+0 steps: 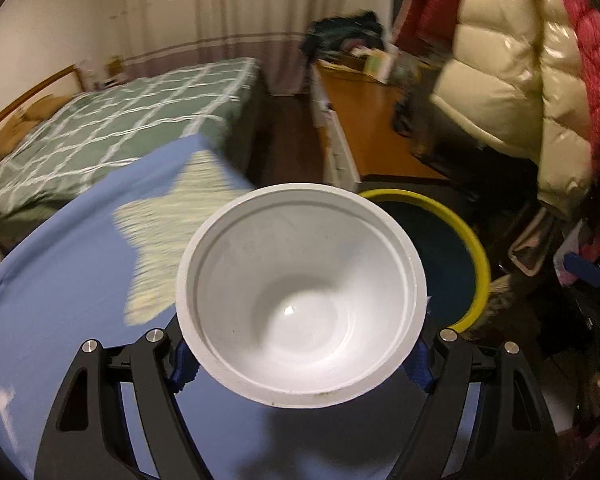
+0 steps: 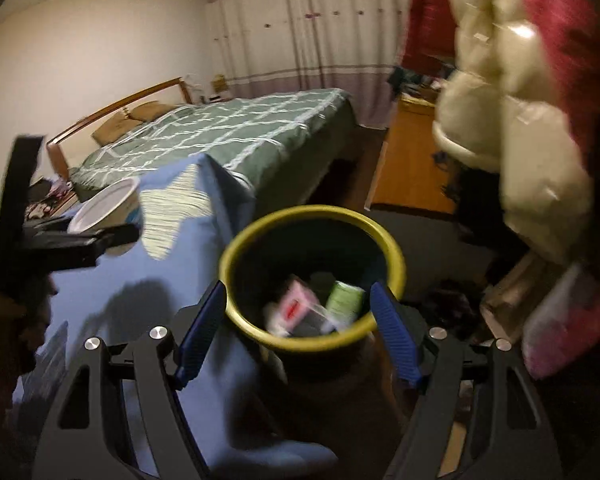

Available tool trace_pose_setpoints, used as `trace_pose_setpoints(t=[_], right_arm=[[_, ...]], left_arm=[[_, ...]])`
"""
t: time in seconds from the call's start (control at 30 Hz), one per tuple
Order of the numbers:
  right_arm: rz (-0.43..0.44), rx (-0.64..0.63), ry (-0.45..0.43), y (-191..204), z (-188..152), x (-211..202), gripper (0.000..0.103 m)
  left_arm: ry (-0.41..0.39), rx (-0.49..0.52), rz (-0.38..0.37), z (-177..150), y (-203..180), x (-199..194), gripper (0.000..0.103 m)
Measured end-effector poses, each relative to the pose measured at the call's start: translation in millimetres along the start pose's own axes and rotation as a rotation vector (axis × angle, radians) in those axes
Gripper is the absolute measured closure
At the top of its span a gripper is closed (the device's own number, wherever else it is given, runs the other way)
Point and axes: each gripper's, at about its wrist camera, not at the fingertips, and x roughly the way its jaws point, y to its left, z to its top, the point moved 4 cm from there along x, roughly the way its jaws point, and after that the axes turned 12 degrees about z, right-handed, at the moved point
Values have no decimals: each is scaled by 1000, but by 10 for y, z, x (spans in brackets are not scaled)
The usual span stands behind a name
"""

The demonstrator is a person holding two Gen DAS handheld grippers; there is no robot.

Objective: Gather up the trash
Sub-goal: 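Carry the white cup over the yellow bin and open the left gripper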

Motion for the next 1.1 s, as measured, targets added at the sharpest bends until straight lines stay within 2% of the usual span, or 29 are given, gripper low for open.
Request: trace_pose_setpoints(t=[0.3, 0.43, 0.53, 0.6, 0.73, 0.8, 0.87, 1.0, 1.07, 1.1], right_arm=[[-45, 101, -67, -469, -103, -336, 32], [-41, 110, -67, -500, -103, -334, 33], [-39, 113, -59, -503, -107, -302, 32], [-33, 117, -54, -502, -115, -282, 32], [-22, 110, -50, -449, -120, -275, 32], [-13, 103, -49, -425, -110, -262, 32], [1, 95, -47, -369, -106, -247, 32], [30, 69, -38, -219, -105, -217, 32], [50, 52, -35, -113, -103, -213, 31], [57, 43, -34, -64, -101, -213, 30]], left_arm=[[129, 94, -92, 344, -973, 736, 25], [166, 104, -107, 413, -1192, 943, 24], [174, 111, -100, 439, -1257, 1040, 13], [171, 91, -97, 465, -1244, 1039, 12], [134, 34, -98, 467, -1009, 787, 11], [90, 21, -82, 427, -860, 549, 8], [38, 8, -56, 368, -690, 256, 5], [-68, -26, 11, 155, -292, -402, 5], [-116, -68, 44, 22, -57, -730, 5], [-146, -102, 84, -94, 102, -941, 5]])
